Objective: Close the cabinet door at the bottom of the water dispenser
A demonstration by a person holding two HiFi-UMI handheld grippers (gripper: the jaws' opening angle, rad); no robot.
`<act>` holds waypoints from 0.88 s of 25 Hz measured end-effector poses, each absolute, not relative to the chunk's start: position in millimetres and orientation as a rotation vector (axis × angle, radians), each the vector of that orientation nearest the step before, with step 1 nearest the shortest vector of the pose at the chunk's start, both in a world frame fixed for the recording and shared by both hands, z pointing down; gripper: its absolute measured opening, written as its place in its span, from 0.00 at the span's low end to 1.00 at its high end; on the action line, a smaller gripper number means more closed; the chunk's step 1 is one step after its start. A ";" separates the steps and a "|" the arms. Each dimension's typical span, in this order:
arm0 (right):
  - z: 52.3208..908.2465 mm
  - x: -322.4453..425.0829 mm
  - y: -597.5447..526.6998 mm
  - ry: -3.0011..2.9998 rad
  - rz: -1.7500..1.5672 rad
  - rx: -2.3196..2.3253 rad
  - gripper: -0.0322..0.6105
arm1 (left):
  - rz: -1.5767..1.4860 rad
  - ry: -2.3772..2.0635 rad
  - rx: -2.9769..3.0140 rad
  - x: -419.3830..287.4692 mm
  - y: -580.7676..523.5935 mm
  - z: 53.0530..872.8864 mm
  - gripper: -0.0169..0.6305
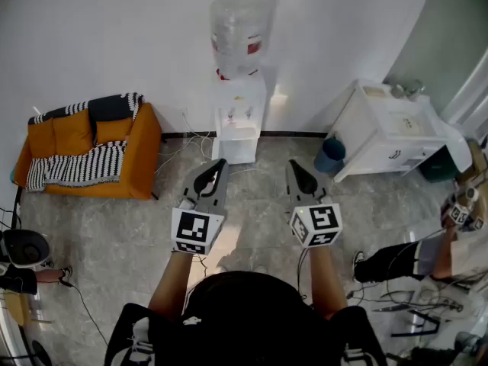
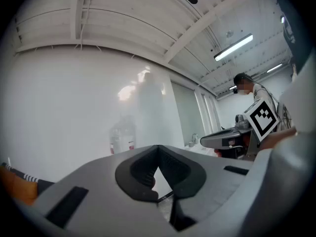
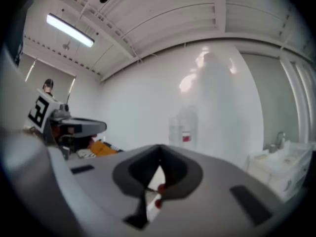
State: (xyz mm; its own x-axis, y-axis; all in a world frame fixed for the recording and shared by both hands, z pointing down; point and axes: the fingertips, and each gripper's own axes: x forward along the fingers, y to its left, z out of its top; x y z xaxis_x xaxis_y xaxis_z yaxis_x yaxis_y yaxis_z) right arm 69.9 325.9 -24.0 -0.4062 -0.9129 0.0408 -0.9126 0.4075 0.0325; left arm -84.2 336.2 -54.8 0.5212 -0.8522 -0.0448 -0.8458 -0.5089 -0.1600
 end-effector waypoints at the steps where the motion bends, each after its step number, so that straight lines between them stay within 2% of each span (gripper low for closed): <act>1: -24.0 71.0 326.0 -2.591 -0.007 1.684 0.10 | -0.058 1.461 -2.599 -83.3 335.8 -54.4 0.04; 22: -10.6 87.1 334.0 -2.623 0.045 1.636 0.10 | -0.092 1.480 -2.604 -63.2 345.2 -44.7 0.04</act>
State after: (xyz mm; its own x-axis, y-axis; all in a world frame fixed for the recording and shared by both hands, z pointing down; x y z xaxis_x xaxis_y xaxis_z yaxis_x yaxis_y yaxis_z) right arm 87.1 334.0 -10.6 -0.4391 -0.8965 0.0581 -0.8980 0.4400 0.0021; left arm -63.2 345.2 -44.7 0.5129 -0.8583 -0.0183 -0.8494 -0.5043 -0.1555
